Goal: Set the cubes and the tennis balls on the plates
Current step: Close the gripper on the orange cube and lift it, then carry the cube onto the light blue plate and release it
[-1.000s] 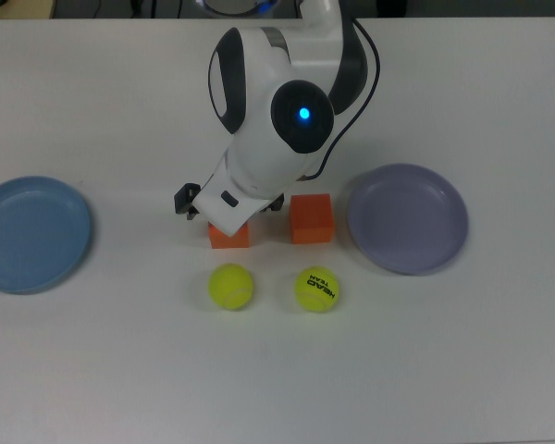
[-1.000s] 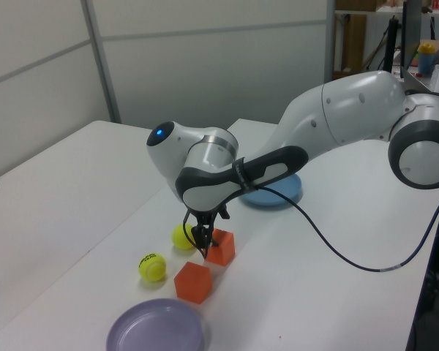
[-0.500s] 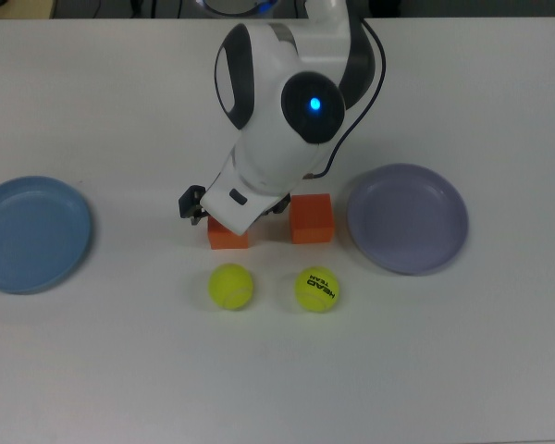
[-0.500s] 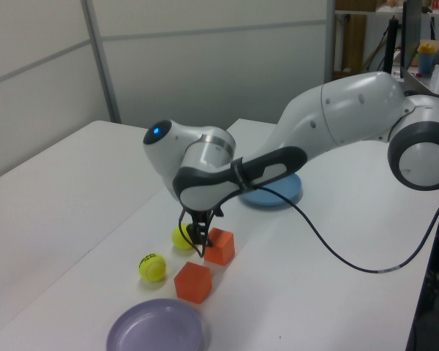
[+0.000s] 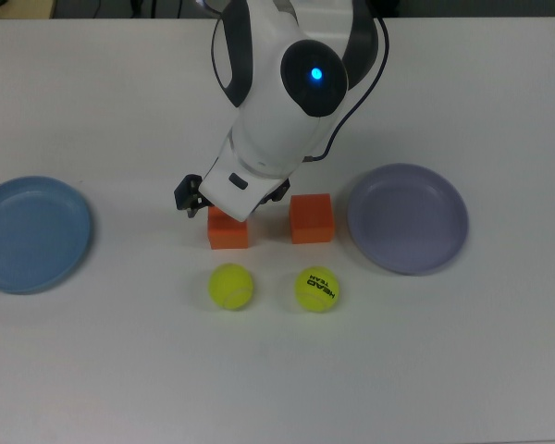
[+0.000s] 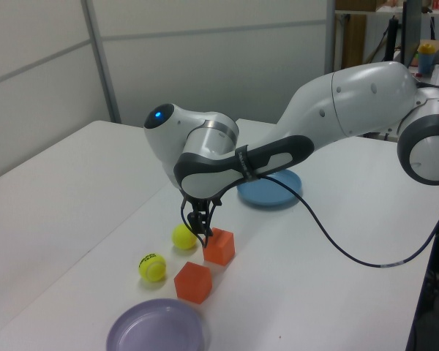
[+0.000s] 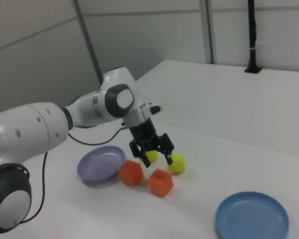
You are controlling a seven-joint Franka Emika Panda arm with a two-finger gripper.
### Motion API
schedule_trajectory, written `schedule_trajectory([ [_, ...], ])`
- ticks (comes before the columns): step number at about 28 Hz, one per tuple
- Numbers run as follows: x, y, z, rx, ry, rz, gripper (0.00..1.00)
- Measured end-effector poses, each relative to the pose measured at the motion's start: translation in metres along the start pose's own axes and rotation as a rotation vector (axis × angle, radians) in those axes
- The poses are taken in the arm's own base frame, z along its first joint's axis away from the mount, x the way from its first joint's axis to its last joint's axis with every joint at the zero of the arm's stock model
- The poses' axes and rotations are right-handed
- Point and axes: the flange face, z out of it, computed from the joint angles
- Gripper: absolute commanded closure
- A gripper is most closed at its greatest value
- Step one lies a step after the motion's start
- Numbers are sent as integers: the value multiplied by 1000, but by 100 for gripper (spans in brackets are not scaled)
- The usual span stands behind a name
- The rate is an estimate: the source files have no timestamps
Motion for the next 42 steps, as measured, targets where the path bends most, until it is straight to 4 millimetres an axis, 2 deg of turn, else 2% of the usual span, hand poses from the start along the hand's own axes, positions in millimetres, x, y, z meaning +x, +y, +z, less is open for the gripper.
schedule_trajectory([
  [10,2,-22,33,5,-56,-38,0],
  [17,-1,-31,55,-3,-96,-59,1],
  [19,-2,-33,58,-3,-103,-61,16],
  [20,-2,-33,60,-3,-106,-62,37],
  [21,-2,-34,61,-3,-108,-63,55],
  [23,-3,-34,62,-3,-109,-63,85],
  [24,-2,-34,61,-3,-109,-63,97],
  [25,-2,-34,61,-4,-108,-62,100],
  [35,2,-23,42,-9,-70,-29,100],
  [39,3,-7,30,-16,-46,-1,100],
  [41,1,10,24,-18,-36,25,100],
  [42,-2,24,21,-19,-31,48,100],
])
